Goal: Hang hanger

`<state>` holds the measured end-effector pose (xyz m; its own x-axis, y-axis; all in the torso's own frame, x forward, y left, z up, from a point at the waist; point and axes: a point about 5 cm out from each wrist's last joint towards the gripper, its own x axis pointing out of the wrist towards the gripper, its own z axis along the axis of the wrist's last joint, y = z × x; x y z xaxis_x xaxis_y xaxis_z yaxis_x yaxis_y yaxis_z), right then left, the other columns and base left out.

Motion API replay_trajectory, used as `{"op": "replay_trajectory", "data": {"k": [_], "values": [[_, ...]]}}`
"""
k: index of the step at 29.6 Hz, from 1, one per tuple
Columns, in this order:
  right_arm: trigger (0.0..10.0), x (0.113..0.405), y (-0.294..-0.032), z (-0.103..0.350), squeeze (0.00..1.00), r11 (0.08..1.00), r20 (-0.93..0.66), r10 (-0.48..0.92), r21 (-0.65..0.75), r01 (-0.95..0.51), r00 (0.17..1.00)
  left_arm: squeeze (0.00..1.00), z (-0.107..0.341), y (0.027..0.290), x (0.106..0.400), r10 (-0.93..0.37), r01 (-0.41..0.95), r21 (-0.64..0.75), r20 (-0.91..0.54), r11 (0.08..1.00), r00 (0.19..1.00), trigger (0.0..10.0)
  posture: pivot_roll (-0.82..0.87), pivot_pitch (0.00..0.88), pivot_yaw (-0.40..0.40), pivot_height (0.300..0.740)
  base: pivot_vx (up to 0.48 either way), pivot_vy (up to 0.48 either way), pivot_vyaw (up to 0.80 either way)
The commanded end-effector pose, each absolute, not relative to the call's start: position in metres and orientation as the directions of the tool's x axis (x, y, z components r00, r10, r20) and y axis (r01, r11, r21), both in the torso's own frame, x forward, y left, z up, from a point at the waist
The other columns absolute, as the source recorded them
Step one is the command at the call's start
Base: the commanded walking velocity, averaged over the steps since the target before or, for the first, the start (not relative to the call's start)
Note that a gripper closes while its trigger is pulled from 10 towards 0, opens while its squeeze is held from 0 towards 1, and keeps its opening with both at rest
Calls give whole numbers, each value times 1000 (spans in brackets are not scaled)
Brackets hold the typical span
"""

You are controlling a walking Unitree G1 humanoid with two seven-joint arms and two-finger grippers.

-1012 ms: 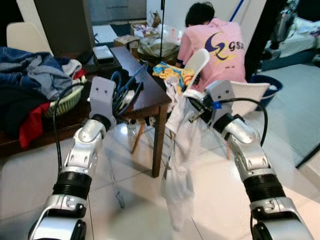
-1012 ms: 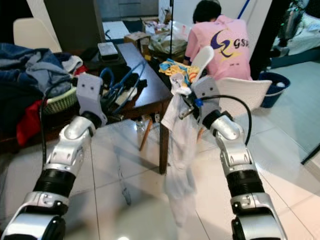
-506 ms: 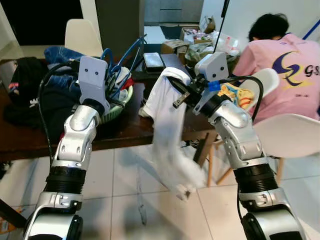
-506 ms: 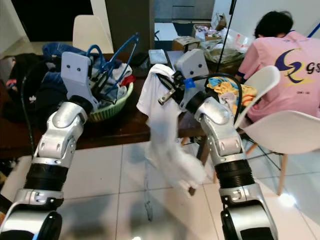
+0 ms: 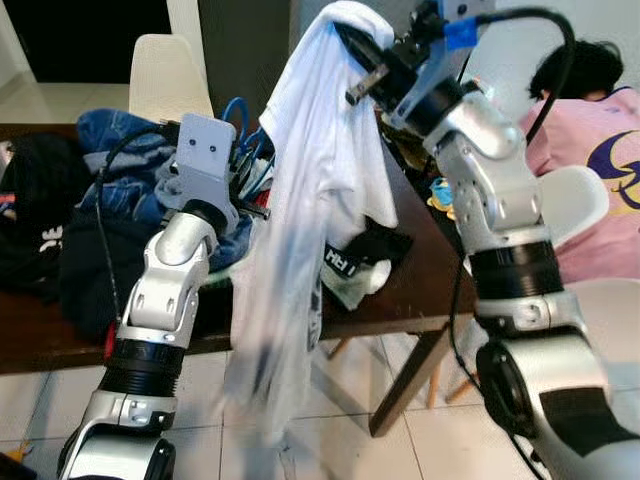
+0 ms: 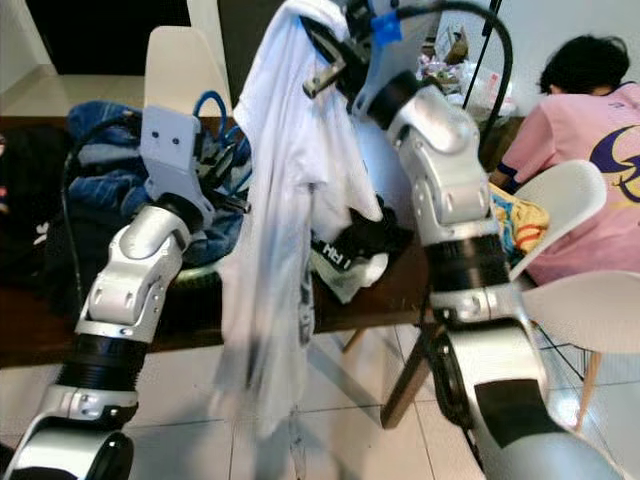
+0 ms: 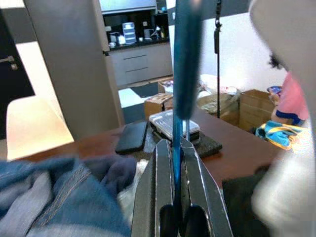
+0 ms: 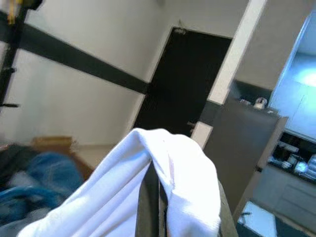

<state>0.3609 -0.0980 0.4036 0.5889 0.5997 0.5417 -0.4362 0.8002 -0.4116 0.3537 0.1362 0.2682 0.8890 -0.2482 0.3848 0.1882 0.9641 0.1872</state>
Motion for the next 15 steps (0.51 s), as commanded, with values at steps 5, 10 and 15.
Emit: {"op": "replay_trajectory", "data": {"k": [5,10,15], "values": [[10000,359,-135,480,0,927,721,308,-375,-24,621,0,274,119,345,-324,275,174,412,945,852,10000,58,38,-59,740,480,0,0],[10000,363,-148,491,0,868,704,221,-458,193,675,0,281,105,335,-417,394,151,461,906,783,10000,64,37,-66,740,384,0,0],[10000,374,-137,462,0,763,527,375,-643,70,762,0,292,99,321,-507,503,161,512,849,693,10000,66,42,-64,740,0,0,0]]}}
